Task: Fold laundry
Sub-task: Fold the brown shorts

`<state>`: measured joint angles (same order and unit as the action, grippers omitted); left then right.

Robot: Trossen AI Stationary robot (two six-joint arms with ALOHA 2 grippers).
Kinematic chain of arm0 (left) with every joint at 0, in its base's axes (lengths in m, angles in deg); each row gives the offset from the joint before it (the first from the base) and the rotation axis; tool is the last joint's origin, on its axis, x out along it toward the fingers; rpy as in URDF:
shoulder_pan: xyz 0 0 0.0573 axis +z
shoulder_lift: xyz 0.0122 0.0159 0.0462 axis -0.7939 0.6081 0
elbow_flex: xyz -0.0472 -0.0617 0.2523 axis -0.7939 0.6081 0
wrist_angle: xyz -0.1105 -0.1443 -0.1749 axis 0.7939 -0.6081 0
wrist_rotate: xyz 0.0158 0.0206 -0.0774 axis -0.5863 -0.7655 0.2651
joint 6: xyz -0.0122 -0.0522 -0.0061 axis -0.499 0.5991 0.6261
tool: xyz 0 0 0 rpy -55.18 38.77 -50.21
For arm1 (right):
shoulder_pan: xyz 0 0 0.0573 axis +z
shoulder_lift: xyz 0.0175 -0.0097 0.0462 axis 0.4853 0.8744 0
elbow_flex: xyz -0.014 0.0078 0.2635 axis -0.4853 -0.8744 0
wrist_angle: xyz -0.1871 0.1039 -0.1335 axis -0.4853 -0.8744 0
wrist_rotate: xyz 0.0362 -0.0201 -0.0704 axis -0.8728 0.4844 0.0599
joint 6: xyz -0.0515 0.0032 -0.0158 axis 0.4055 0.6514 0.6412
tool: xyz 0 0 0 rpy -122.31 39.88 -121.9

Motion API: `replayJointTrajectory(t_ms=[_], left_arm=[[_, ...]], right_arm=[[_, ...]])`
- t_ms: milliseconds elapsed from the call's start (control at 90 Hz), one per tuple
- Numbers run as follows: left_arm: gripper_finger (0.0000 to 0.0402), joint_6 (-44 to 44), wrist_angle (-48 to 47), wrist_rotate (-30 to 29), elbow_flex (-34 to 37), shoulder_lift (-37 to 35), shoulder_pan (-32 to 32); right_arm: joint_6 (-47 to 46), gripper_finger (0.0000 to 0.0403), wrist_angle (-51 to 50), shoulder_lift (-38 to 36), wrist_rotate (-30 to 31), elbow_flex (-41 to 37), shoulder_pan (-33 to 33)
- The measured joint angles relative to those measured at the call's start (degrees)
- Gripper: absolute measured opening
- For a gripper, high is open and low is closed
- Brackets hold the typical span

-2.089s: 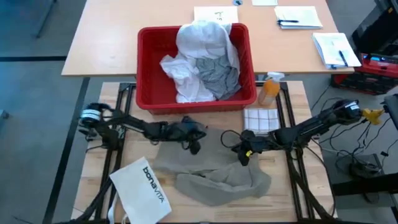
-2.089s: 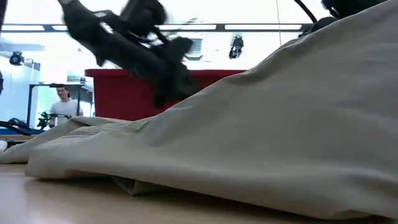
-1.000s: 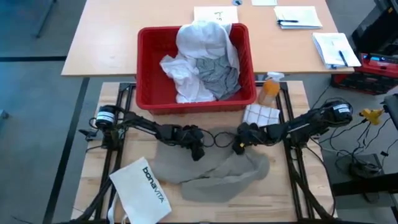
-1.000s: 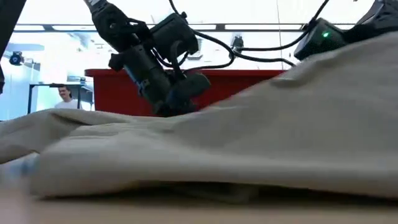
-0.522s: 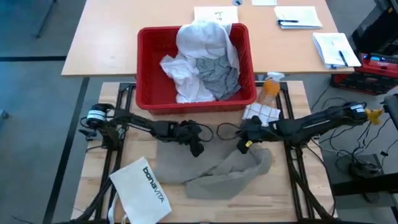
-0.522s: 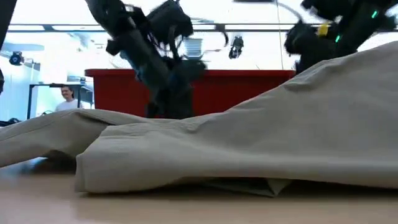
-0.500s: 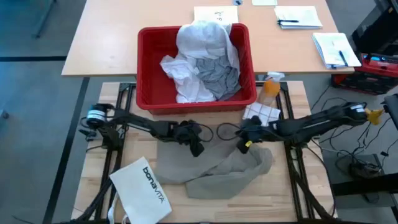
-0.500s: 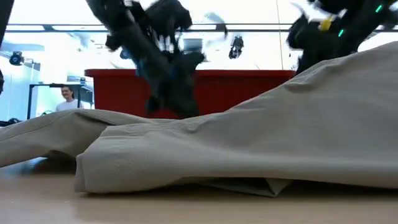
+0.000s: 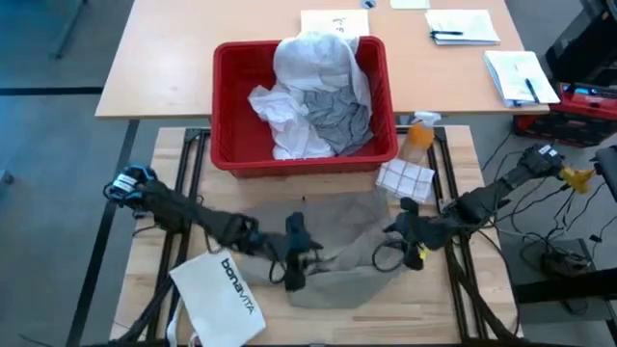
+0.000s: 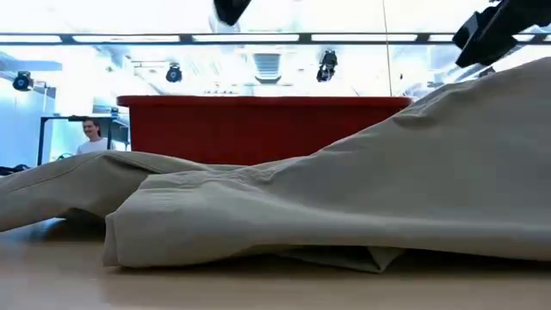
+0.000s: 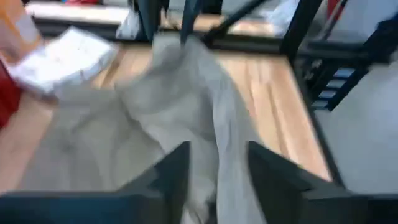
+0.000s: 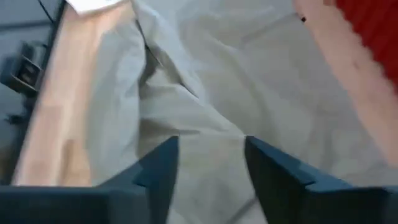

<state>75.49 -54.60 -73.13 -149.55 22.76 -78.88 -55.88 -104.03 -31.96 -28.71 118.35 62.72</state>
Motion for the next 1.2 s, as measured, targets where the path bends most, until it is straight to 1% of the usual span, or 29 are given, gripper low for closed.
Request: replayJointTrajectory(t_ms=[78,144,222,289,400,489,544,644,744,811,944,989,1011,1100,1200], left_arm=[[0.0282,3.96,-0.10,-2.63,-0.73,3.22,-2.25],[0.0333,8.59,0.54,-3.07,-2.19,5.78,-3.23],[0.0370,10.94,1.83,-2.99,-4.32,9.01,-3.73],[0.0382,9.60,2.21,-2.77,-6.36,12.22,-4.35],[0.0380,5.79,3.10,-2.22,-10.19,17.51,-5.06],[0.0368,5.70,3.16,-2.03,-13.22,21.01,-4.89],[0.0358,5.69,2.71,-3.13,-14.73,22.62,-4.65],[0.0348,5.78,2.25,-5.64,-16.65,24.03,-4.15],[0.0340,5.82,2.56,-5.85,-16.85,24.00,-3.65],[0.0335,5.83,1.96,-5.85,-16.82,23.95,-3.57],[0.0325,5.92,1.55,-5.85,-16.76,23.81,-3.55],[0.0320,6.42,0.41,-5.87,-16.76,23.73,-3.55],[0.0317,6.76,-0.52,-5.89,-16.76,23.69,-3.55],[0.0314,8.24,-3.15,-5.86,-16.72,23.68,-3.55],[0.0313,9.16,-3.20,-5.13,-16.67,23.57,-3.55]], right_arm=[[4.00,0.0254,-0.12,1.22,-2.34,0.00,1.52],[6.82,0.0269,-0.12,2.15,-4.50,0.07,3.38],[9.28,0.0270,-0.08,2.96,-6.41,0.60,5.65],[11.48,0.0259,0.26,3.63,-6.96,0.95,7.55],[13.18,0.0229,-0.25,4.96,-7.02,0.92,9.42],[13.69,0.0205,-0.53,7.03,-7.23,0.84,9.55],[13.69,0.0194,-0.59,8.62,-7.16,0.81,9.32],[13.68,0.0178,-0.28,11.56,-6.67,0.79,8.81],[12.54,0.0155,0.03,13.76,-6.46,0.79,8.64],[11.10,0.0125,0.26,14.28,-6.53,0.79,8.66],[8.43,0.0034,1.32,13.78,-6.57,0.79,8.66],[8.12,0.0014,2.45,13.28,-6.52,0.79,8.66],[8.08,0.0010,2.98,13.03,-6.46,0.79,8.66],[8.08,0.0013,3.35,12.36,-6.20,1.53,8.66],[8.46,0.0004,3.30,11.80,-4.41,3.11,8.66]])
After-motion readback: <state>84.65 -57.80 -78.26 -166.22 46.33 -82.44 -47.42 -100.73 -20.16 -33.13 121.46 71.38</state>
